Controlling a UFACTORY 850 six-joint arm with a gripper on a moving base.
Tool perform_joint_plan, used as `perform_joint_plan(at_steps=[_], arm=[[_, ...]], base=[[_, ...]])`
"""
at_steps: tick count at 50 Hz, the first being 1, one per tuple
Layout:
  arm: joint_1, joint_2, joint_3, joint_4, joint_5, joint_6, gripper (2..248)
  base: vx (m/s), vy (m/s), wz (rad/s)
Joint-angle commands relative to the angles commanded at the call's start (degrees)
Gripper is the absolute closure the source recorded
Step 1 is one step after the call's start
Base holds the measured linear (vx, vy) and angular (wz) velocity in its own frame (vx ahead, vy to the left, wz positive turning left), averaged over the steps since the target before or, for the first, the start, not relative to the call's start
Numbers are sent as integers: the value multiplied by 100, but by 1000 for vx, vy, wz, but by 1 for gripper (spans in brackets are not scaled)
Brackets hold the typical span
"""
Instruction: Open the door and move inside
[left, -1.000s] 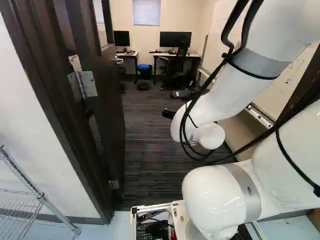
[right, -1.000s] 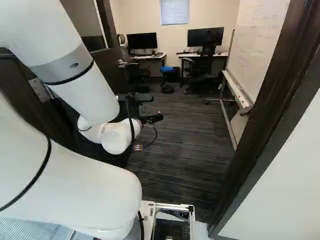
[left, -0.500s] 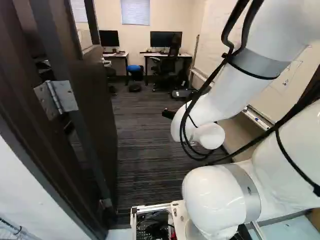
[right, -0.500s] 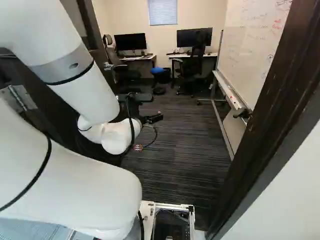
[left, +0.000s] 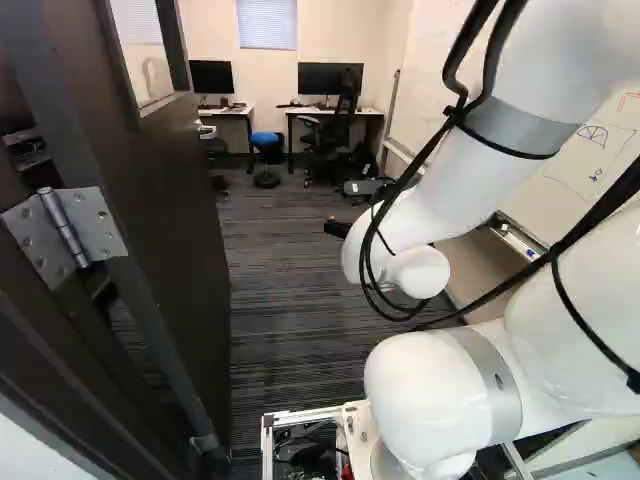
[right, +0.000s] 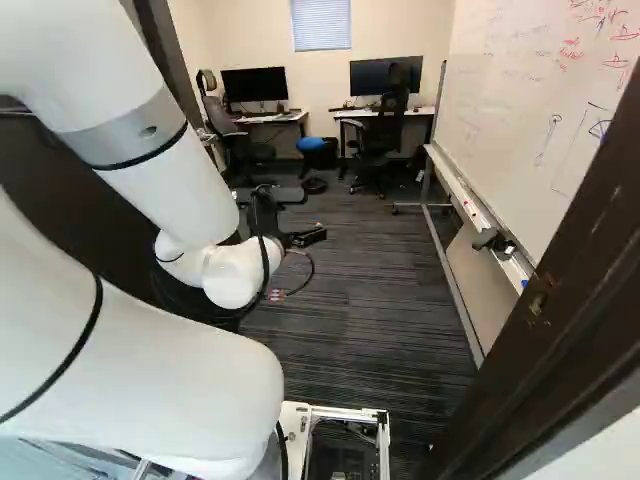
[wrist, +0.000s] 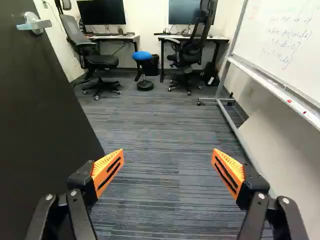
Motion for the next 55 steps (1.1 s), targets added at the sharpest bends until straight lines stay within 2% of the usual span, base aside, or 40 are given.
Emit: perform_joint_plan(at_steps=[55], arm=[[0,0,0,0,0,0,3]], base=[[159,0,-20]])
